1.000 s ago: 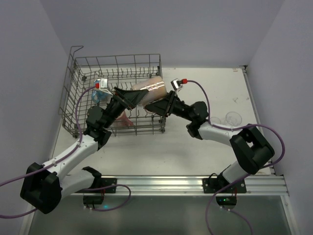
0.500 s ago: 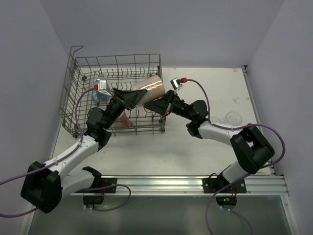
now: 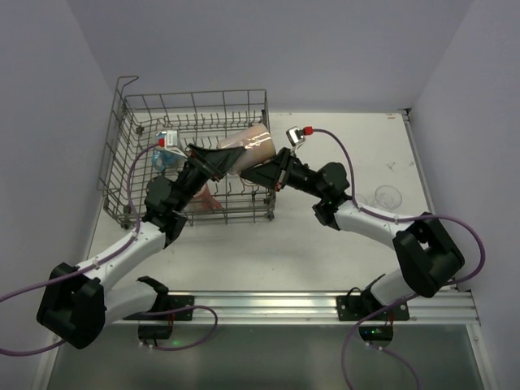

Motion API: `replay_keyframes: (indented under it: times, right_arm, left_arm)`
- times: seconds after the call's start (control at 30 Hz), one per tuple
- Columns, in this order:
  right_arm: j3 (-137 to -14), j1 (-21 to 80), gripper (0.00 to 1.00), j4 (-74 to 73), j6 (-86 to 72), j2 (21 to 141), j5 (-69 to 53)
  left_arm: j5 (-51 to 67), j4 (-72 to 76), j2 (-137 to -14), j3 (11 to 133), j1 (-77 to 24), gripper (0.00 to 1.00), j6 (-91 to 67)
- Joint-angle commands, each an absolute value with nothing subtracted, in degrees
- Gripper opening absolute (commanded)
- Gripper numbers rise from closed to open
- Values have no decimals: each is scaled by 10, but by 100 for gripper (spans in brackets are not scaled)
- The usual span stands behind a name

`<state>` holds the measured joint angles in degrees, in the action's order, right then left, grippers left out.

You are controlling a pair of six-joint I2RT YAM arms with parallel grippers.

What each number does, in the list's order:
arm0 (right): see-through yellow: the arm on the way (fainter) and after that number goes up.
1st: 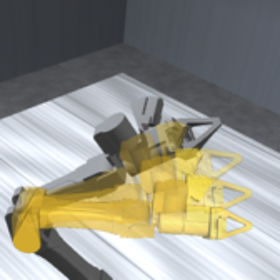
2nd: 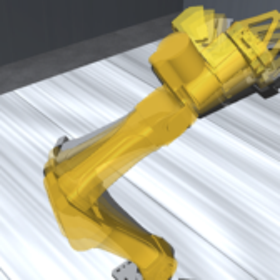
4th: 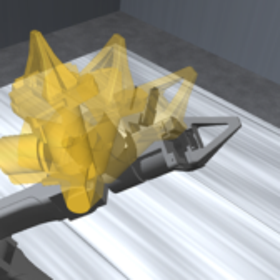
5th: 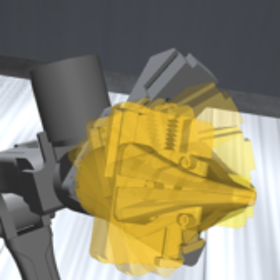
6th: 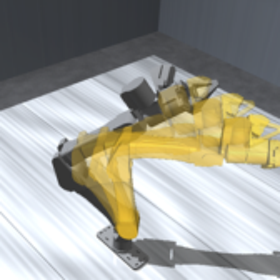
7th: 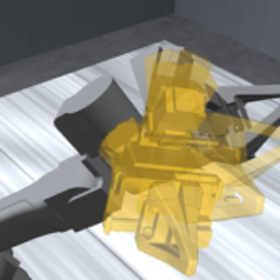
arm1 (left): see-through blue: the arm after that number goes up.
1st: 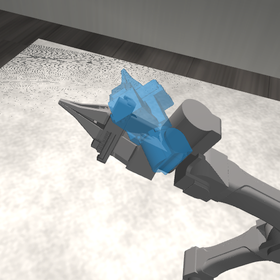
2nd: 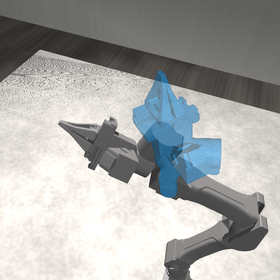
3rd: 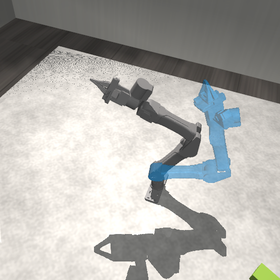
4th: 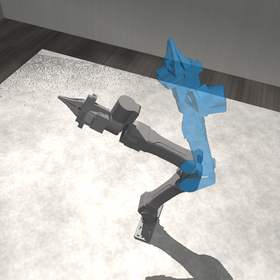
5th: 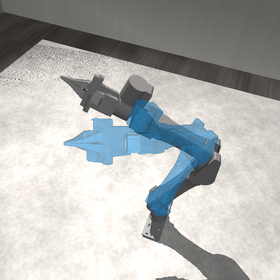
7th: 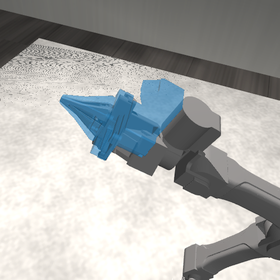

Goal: Unload the cups from the dish rack

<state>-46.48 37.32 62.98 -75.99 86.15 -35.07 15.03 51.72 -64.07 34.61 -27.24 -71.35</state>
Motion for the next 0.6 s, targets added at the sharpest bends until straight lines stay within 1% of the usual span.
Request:
replay_keyframes:
  times: [0.0,0.27,0.43,0.57]
  right_arm:
    - [-472,382,0,621,-684,838,-347]
    - [-450,382,0,620,-677,819,-352]
    - [-438,381,0,621,-675,805,-350]
    - [-424,374,0,628,-680,793,-352]
  left_arm:
    - [207,558,-629,369,-281,100,-702]
    - [243,490,-585,401,-274,100,-605]
    - [279,496,-574,404,-250,100,-591]
    - [332,554,-586,392,-230,100,-612]
